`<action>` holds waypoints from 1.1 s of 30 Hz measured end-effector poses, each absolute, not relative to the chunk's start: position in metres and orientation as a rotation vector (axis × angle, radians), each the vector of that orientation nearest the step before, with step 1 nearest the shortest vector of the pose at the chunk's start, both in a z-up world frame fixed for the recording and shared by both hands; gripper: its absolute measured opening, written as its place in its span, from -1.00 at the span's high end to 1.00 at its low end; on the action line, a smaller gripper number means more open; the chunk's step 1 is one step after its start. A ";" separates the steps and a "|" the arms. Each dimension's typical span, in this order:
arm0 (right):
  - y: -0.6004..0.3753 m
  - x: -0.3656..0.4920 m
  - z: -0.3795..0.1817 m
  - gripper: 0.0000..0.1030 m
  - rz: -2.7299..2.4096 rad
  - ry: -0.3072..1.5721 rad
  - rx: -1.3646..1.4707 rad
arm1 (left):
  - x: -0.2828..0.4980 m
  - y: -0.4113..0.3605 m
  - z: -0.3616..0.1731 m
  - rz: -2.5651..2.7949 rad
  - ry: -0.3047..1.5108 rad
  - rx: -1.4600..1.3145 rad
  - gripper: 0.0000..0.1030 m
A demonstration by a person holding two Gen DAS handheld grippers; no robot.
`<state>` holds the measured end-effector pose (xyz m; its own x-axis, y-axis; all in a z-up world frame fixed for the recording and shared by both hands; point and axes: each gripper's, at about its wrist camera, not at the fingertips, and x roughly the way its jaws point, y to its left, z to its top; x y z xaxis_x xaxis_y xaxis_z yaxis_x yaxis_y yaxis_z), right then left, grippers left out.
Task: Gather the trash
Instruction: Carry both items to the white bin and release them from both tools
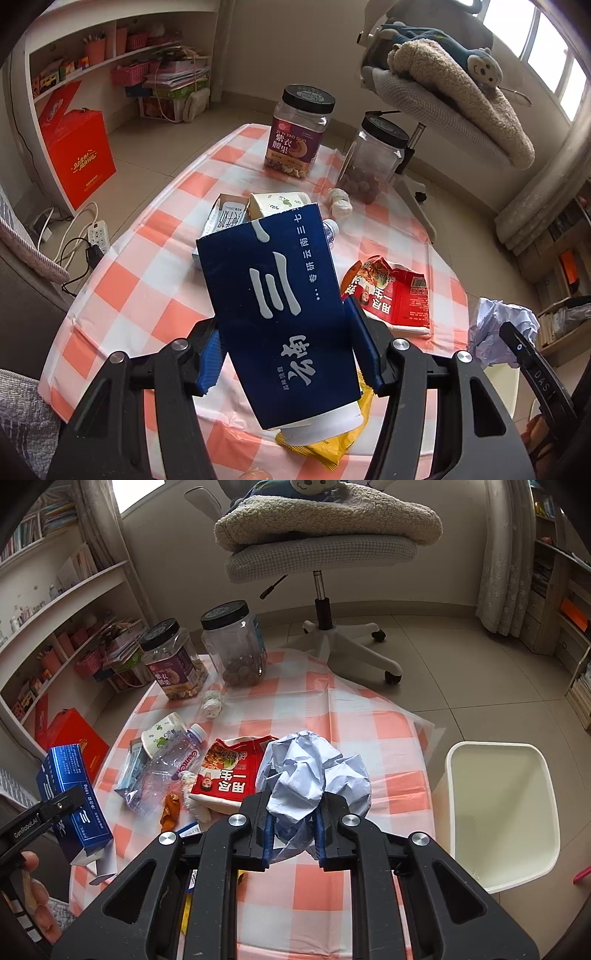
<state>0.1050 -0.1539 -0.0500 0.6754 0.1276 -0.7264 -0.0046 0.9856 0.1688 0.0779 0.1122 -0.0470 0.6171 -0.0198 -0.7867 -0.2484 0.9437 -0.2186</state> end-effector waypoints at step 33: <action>-0.403 0.039 -0.023 -0.74 -0.530 0.683 0.418 | 0.083 -0.115 -0.051 -0.229 0.868 -0.133 -0.14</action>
<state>0.0390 -0.4029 -0.0235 0.6544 -0.3197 -0.6852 0.5840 0.7893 0.1895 0.0831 -0.1155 -0.0506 0.6243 -0.2523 -0.7393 0.1449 0.9674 -0.2078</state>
